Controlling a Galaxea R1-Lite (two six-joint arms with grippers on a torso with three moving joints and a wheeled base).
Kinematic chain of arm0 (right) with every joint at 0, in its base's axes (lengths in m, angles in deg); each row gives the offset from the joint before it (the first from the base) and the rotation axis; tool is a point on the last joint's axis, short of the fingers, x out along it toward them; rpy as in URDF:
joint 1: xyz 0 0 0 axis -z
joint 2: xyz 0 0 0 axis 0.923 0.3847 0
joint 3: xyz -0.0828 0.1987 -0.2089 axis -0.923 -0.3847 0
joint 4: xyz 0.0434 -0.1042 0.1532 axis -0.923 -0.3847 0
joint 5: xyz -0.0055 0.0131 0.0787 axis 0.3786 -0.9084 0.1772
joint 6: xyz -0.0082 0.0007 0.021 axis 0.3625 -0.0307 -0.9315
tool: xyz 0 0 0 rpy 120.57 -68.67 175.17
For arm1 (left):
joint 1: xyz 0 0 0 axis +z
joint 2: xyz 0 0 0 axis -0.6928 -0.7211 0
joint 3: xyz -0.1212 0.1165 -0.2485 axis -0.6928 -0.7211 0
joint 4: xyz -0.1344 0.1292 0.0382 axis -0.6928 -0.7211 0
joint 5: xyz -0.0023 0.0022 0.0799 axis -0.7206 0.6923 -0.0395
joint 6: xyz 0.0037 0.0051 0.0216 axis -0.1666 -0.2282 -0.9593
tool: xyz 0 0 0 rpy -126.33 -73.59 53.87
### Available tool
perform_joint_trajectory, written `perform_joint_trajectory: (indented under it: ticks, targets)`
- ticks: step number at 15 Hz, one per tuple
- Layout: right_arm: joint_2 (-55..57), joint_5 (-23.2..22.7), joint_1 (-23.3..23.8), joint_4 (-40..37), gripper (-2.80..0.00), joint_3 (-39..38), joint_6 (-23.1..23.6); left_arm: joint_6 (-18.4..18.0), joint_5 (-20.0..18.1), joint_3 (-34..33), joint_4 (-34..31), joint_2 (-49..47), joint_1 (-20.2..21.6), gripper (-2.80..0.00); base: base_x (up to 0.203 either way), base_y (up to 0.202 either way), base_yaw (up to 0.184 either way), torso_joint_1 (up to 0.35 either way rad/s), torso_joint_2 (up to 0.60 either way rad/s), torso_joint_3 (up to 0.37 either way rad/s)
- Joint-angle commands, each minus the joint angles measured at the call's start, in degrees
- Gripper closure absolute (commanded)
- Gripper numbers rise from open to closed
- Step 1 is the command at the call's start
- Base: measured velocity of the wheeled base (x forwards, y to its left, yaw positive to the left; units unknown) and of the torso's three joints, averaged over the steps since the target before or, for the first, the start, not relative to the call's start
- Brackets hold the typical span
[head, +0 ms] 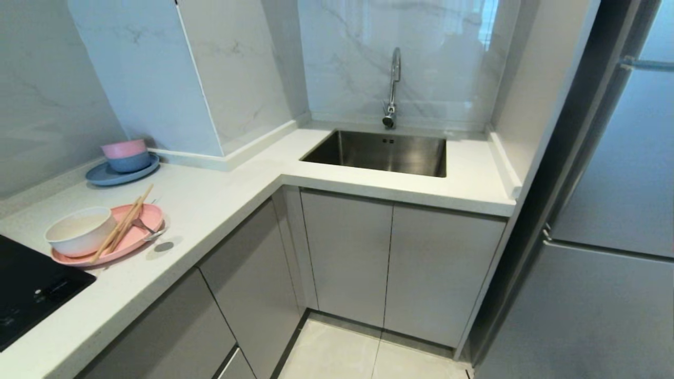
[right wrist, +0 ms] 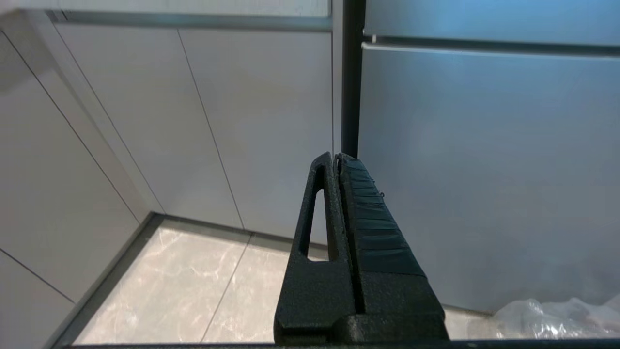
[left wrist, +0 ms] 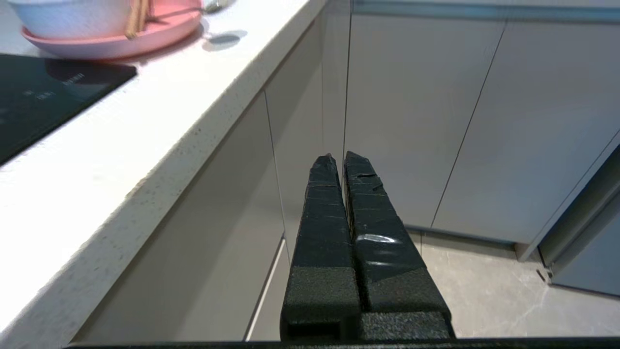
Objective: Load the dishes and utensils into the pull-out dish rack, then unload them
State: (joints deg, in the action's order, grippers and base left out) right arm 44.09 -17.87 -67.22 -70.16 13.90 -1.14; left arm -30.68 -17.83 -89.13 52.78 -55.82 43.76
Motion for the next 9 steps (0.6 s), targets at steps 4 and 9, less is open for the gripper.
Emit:
perform_joint_trajectory:
  ticks: [4, 9]
  targets:
    - [0.0, 0.0, 0.0, 0.0, 0.00, -0.1, -0.1, 0.0, 0.0, 0.0, 0.0, 0.0, 0.0, 0.00, 0.000, 0.000, 0.000, 0.004, 0.00, 0.206]
    - [0.0, 0.0, 0.0, 0.0, 0.00, -0.1, -0.1, 0.3, 0.0, 0.0, -0.1, 0.0, 0.0, 0.00, 0.000, 0.000, 0.000, 0.001, 0.00, 0.094]
